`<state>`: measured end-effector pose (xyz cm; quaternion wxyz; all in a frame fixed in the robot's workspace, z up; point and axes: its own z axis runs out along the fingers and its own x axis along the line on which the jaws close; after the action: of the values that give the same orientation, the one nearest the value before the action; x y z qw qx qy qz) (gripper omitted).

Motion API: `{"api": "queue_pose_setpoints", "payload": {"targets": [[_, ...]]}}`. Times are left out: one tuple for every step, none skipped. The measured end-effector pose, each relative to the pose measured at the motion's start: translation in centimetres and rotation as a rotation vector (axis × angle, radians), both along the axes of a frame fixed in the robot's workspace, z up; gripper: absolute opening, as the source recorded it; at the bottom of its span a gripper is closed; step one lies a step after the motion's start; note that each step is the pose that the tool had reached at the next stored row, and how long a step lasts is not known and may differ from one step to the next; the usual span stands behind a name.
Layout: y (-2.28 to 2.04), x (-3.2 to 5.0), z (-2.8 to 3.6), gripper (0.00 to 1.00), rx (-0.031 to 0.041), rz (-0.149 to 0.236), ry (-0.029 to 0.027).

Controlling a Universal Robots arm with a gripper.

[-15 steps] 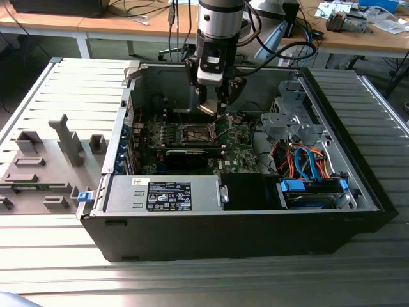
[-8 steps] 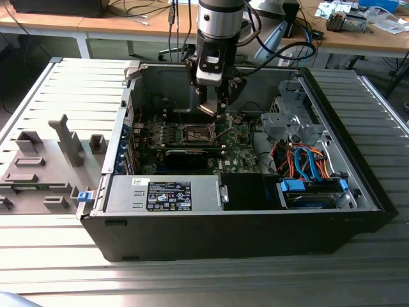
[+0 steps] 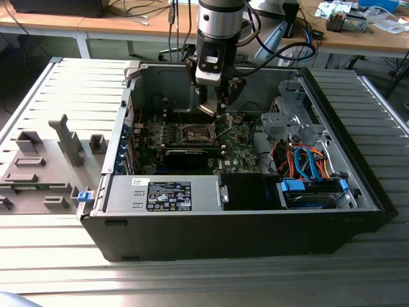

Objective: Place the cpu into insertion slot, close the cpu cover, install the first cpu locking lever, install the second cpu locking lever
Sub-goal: 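Place the cpu into insertion slot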

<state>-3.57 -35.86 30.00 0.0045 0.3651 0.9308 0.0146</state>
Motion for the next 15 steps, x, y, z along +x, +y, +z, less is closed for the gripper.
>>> {"api": "queue_pose_setpoints", "payload": {"targets": [[0.0,0.0,0.0,0.54,-0.0002,-0.003,0.0],[0.0,0.0,0.0,0.54,-0.0003,-0.005,0.0],[0.0,0.0,0.0,0.54,-0.0003,-0.007,0.0],[0.0,0.0,0.0,0.54,-0.0004,-0.008,0.0],[0.0,0.0,0.0,0.54,-0.0005,-0.011,0.0],[0.0,0.0,0.0,0.54,-0.0006,-0.013,0.0],[0.0,0.0,0.0,0.54,-0.0007,-0.015,0.0],[0.0,0.0,0.0,0.54,-0.0009,-0.018,-0.0001],[0.0,0.0,0.0,0.54,-0.0009,-0.02,0.0],[0.0,0.0,0.0,0.54,-0.001,-0.021,0.0],[0.0,0.0,0.0,0.54,-0.0011,-0.024,0.0],[0.0,0.0,0.0,0.54,-0.0013,-0.027,0.0],[0.0,0.0,0.0,0.54,-0.0013,-0.029,0.0],[0.0,0.0,0.0,0.54,-0.0014,-0.031,0.0],[0.0,0.0,0.0,0.54,-0.0016,-0.034,0.0]]}}
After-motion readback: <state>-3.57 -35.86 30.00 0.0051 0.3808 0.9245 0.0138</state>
